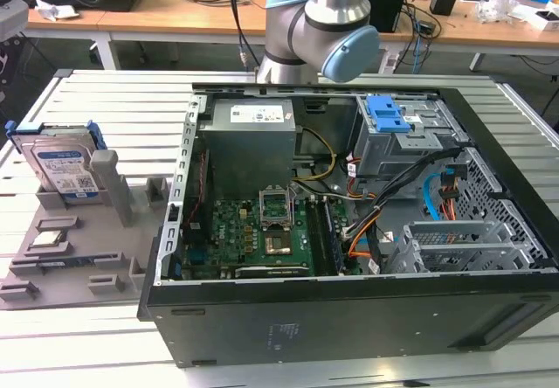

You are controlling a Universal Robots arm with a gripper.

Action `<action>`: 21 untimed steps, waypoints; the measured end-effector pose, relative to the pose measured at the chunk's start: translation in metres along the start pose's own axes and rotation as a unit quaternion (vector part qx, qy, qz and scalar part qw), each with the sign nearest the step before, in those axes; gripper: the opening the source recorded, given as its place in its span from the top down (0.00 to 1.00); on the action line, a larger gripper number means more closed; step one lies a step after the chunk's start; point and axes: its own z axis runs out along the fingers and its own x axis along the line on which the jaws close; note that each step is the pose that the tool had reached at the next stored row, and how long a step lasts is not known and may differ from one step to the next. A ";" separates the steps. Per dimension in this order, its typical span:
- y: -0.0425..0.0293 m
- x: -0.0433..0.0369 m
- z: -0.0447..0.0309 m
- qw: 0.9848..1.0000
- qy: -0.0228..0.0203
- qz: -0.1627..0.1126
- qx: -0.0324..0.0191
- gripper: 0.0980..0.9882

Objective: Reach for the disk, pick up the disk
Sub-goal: 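Pick up the disk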

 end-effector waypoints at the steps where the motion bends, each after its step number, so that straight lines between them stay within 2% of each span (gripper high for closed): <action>1: 0.0000 0.0000 0.0000 1.000 0.000 -0.004 0.000 0.99; 7: 0.0000 0.0000 0.0000 0.999 0.001 -0.033 0.000 0.99; 12: 0.0000 0.0000 0.0000 0.998 0.002 -0.059 0.000 0.99; 15: 0.0000 0.0000 0.0000 0.997 0.003 -0.078 0.000 0.99; 21: 0.0000 0.0000 0.0000 0.995 0.004 -0.097 0.000 0.99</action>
